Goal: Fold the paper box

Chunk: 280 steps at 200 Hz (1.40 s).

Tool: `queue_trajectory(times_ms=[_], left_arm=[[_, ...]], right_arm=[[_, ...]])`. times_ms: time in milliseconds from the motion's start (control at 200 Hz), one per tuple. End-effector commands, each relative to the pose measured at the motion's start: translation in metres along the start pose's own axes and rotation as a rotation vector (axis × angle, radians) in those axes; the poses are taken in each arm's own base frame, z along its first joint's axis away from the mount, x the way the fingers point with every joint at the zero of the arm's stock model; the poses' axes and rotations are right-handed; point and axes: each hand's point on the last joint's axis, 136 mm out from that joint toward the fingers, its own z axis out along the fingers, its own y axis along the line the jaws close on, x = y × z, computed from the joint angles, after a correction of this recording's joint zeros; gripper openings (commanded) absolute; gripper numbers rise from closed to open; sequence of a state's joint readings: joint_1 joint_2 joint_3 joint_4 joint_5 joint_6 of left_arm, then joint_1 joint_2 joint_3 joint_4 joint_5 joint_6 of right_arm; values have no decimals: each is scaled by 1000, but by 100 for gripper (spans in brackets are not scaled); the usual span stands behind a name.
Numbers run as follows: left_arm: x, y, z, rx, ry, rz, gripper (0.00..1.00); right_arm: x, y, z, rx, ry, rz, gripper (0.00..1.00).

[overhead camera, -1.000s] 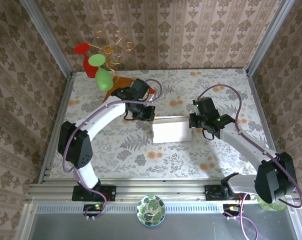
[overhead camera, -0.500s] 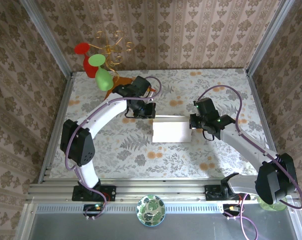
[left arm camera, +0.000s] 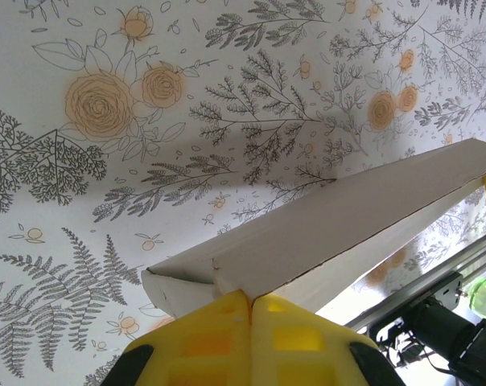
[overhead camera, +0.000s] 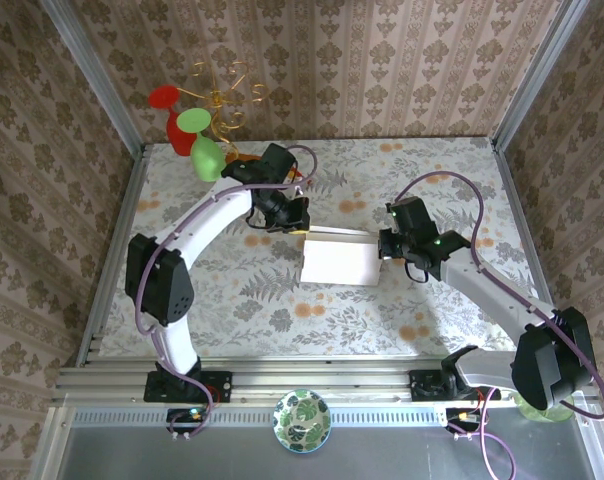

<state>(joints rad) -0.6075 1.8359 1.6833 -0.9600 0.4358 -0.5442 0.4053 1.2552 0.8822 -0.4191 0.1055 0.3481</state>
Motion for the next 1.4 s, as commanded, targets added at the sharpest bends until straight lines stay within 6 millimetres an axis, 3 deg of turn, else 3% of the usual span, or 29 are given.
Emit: queue_trajectory(times_ms=[0,1395], left_arm=[[0,-5,-5,32,27,-55,0],[-10,-8,-13,148,85,-136,0]], right_arm=[[14,-6,-1,27,34,3,0],[15,-8,-2,39,20,16,0]])
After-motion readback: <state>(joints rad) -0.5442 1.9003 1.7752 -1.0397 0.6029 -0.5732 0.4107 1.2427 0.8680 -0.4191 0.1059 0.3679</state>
